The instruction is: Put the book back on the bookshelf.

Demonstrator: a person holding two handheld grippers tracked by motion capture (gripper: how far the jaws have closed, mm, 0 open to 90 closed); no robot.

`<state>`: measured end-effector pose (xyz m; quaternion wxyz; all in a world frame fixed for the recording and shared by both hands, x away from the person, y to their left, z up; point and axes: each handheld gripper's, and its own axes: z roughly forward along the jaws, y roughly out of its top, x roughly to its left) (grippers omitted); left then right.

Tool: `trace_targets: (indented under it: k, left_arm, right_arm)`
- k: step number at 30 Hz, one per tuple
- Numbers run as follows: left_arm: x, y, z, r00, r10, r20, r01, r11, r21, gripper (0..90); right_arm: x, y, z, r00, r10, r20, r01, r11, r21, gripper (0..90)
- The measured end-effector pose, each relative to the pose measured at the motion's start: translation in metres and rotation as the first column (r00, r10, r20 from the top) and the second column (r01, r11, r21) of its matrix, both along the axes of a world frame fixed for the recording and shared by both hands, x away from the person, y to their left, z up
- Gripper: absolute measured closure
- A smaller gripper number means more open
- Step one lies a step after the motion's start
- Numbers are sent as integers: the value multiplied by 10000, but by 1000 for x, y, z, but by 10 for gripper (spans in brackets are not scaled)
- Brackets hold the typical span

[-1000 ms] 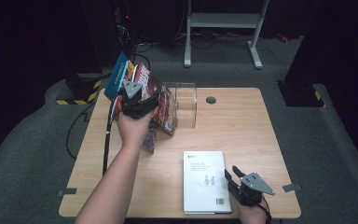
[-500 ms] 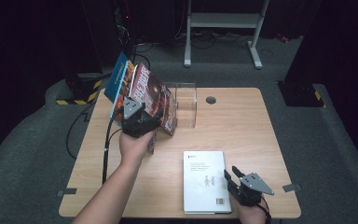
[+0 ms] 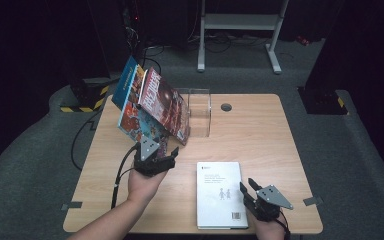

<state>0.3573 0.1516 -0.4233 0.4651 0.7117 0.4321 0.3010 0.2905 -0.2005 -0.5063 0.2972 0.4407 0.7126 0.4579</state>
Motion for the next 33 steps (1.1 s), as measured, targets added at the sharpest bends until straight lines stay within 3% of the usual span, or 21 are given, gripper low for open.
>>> trace_targets:
  k: [3,7,10,13,16,23,24,27,30,33]
  left_arm:
    - [-7,-3,-10,9991,-199,-384,205,9997,165,223]
    - [-15,-6,-26,9959,-424,-798,488,9956,798,217]
    - [-21,-7,-39,9888,-540,-1394,618,9967,520,211]
    - [-27,-9,-49,9852,-745,-1544,835,9951,527,208]
    - [-31,-10,-61,9760,-852,-2006,912,9956,211,207]
    - [-40,-14,-79,9615,-1191,-2478,1192,9928,-149,198]
    - [-44,-17,-86,9553,-1354,-2628,1341,9907,-228,194]
    - [-50,-22,-92,9456,-1578,-2845,1545,9874,-342,187]
    - [-52,-26,-96,9417,-1719,-2891,1684,9850,-372,185]
    - [-51,-29,-97,9326,-1883,-3081,1711,9818,-822,167]
  right_arm:
    - [0,0,0,10000,-2,1,2,10000,0,622]
    - [0,-1,0,10000,2,8,-2,10000,25,623]
    - [0,-1,0,10000,12,23,-12,10000,15,623]
    - [0,-1,0,10000,9,2,-9,10000,20,623]
    - [0,0,0,10000,15,-16,-15,10000,-17,623]
    - [0,0,-1,10000,27,-49,-27,10000,-19,621]
    - [0,0,-1,10000,40,-52,-40,10000,-36,620]
    - [0,0,-1,10000,57,-69,-57,10000,-52,618]
    - [0,0,-1,9999,61,-98,-61,10000,-66,615]
    - [1,0,-2,9999,67,-142,-68,9999,-85,612]
